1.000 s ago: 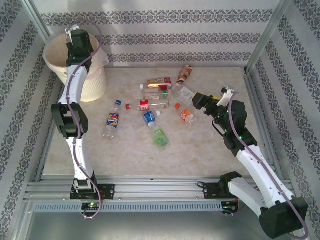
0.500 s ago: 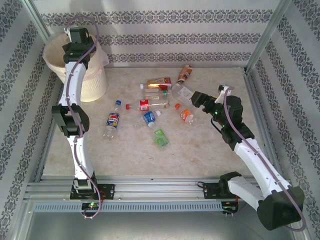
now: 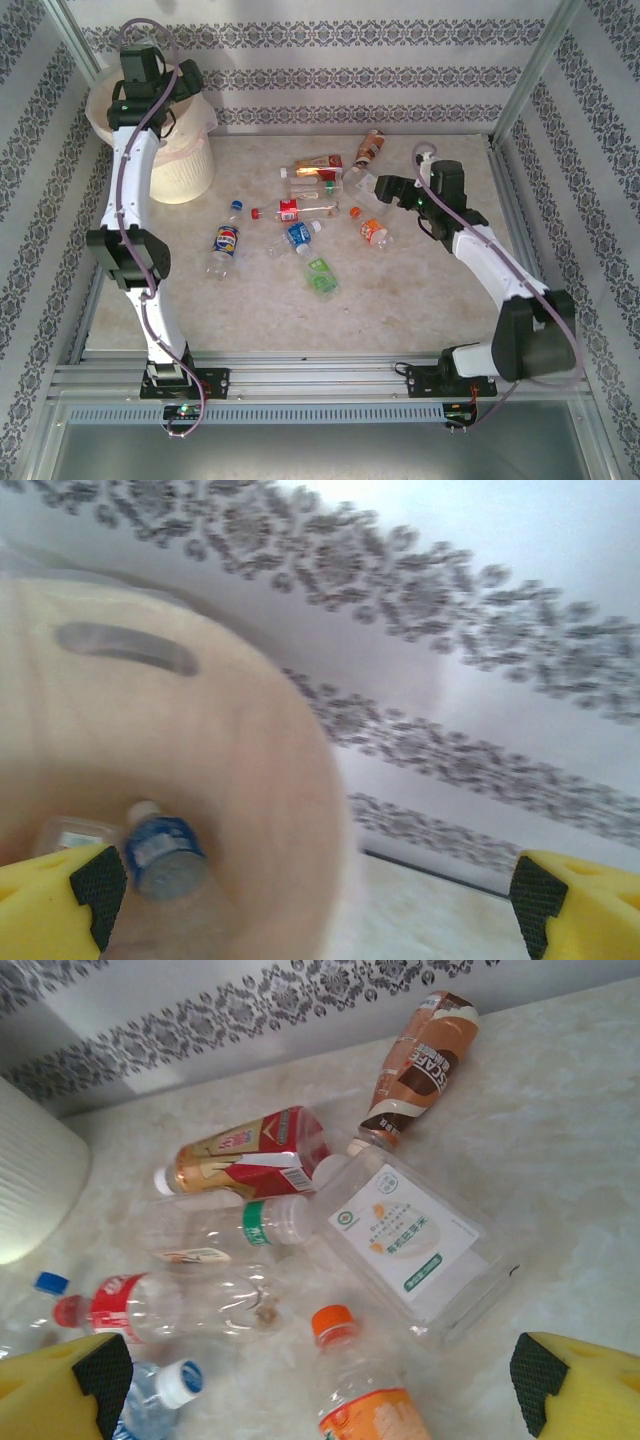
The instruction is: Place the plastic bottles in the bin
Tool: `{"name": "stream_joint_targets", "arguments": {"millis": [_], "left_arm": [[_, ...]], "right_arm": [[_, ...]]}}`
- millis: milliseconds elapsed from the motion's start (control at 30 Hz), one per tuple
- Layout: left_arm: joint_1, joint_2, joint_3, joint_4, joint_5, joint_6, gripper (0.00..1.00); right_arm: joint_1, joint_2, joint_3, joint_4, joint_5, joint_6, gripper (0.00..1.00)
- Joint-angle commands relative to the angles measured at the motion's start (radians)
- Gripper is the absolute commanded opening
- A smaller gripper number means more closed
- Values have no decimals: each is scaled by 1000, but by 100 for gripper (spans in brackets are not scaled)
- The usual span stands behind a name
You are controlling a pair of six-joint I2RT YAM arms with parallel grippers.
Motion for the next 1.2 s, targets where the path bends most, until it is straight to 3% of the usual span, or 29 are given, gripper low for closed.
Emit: {"name": "stream_joint_targets", "arguments": {"millis": [0,100,300,467,633,800,1167], "left_arm": [[5,-69,-53,59,192,-102,100],[1,-148,-149,118,280,-147,100],[-8,-331,-421,319,381,-275,100],[-49,-434,-530,293,407,-306,100],[-96,-529,-690,282,392,-333,100],[-120,-602,-872,334,362,-416,100],[-123,-637,-925,262,303,-391,100]], "right_arm": [[-20,91,80,-53,8,-153,98],[-39,206,208,-195,-105,-294,98],[-65,390,416,-398,-99,-443,98],[-68,554,613,-585,-64,-596,98],[-57,670,765,-704,-13,-687,98],[-28,735,816,-714,33,-733,98],[19,887,962,-802,107,-812,98]]}}
